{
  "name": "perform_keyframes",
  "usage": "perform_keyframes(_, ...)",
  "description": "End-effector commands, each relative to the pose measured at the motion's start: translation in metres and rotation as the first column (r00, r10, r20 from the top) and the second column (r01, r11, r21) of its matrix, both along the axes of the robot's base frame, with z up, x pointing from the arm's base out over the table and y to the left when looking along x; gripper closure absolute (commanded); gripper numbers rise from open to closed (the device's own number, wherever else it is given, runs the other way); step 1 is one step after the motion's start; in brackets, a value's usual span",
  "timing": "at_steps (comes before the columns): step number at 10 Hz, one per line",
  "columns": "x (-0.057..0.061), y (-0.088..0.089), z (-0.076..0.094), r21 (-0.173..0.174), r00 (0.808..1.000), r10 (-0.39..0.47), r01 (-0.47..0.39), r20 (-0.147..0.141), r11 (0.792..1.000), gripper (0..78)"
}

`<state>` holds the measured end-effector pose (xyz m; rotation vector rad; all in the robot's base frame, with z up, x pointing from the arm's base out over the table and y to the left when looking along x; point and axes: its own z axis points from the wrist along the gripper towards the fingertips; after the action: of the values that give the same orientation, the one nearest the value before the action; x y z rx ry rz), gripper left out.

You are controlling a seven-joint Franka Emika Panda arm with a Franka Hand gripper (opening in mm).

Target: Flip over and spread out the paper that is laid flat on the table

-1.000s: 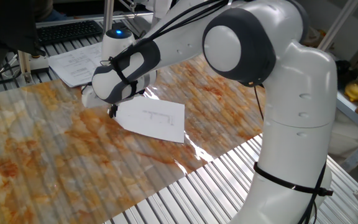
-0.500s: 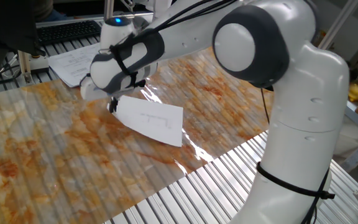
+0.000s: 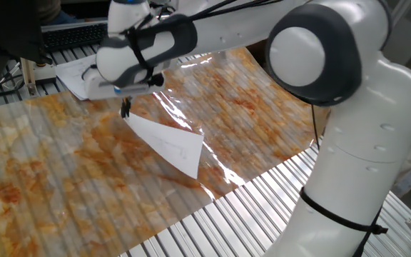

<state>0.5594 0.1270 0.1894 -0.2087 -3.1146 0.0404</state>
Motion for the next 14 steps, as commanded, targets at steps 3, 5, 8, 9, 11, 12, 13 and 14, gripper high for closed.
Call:
perform_keyframes(3, 0.007, 0.007, 0.043, 0.005, 0.998, -0.069, 0.069, -0.009, 0.998, 76.3)
perform_keyframes(5, 0.012, 0.006, 0.057, 0.017, 0.995, -0.095, 0.095, -0.013, 0.995, 76.3)
perform_keyframes(8, 0.023, -0.004, 0.078, 0.023, 0.995, -0.099, 0.100, -0.019, 0.995, 76.3)
perform_keyframes(9, 0.027, -0.008, 0.083, 0.025, 0.995, -0.095, 0.096, -0.027, 0.995, 76.3)
perform_keyframes(11, 0.028, -0.009, 0.085, 0.042, 0.995, -0.095, 0.096, -0.039, 0.994, 76.3)
perform_keyframes(12, 0.028, -0.009, 0.085, 0.064, 0.994, -0.094, 0.096, -0.047, 0.993, 76.3)
perform_keyframes(13, 0.028, -0.009, 0.085, 0.075, 0.996, -0.086, 0.089, -0.034, 0.993, 76.3)
perform_keyframes(14, 0.028, -0.009, 0.085, 0.070, 0.996, -0.089, 0.089, -0.003, 0.994, 76.3)
